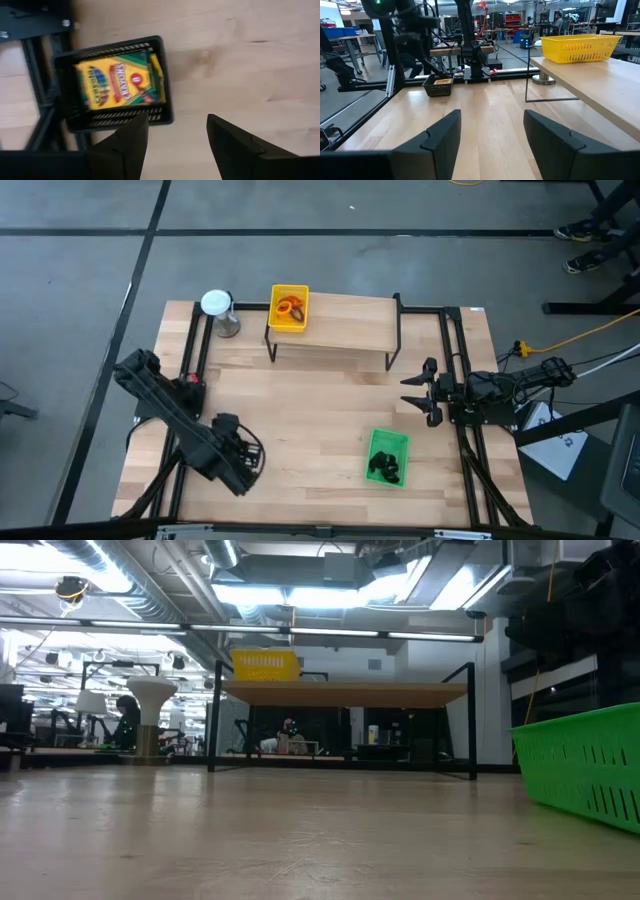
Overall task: Pick & Place Office Desk Supplies
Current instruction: Put the black bin with crayon boxes on the shelf
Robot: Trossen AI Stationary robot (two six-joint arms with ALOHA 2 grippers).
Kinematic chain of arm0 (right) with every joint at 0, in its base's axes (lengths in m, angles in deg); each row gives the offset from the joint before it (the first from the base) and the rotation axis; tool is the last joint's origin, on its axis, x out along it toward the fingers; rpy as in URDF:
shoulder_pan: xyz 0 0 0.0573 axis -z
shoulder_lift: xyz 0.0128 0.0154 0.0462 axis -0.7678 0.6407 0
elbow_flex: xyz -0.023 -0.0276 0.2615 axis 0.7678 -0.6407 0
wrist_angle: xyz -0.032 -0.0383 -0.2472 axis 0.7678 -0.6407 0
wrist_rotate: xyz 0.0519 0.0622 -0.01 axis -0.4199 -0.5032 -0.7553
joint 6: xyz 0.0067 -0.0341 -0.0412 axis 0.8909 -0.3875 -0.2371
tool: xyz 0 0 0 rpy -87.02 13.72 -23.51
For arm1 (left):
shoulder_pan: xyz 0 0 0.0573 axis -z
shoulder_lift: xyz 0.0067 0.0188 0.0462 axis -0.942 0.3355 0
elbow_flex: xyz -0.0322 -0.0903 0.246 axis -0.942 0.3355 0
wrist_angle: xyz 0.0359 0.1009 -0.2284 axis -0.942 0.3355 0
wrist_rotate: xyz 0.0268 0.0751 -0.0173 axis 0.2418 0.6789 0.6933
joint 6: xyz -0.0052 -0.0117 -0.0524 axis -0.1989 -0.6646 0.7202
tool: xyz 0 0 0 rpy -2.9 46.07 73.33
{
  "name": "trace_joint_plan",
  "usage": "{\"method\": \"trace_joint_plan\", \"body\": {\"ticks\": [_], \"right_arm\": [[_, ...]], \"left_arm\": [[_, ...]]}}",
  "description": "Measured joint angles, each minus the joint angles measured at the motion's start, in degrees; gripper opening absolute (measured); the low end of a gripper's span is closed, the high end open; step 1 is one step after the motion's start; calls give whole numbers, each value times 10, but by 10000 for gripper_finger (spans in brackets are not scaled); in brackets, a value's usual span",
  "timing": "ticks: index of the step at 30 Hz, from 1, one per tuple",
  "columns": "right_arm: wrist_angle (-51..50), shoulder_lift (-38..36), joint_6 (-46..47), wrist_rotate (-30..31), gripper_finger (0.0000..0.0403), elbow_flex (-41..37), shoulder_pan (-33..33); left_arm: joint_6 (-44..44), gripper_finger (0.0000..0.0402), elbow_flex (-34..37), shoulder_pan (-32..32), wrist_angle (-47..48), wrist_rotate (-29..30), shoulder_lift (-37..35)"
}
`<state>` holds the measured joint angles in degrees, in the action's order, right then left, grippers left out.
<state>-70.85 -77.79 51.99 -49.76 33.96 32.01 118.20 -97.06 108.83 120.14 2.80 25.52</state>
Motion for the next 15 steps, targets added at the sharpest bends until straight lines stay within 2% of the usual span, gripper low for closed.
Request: {"method": "trace_joint_plan", "body": {"ticks": [9,15], "right_arm": [[0,0,0,0,219,0,0],[0,0,0,0,219,0,0]], "left_arm": [[-34,196,35,-36,-55,-30,64],[-64,196,107,-58,-135,-60,67]]}}
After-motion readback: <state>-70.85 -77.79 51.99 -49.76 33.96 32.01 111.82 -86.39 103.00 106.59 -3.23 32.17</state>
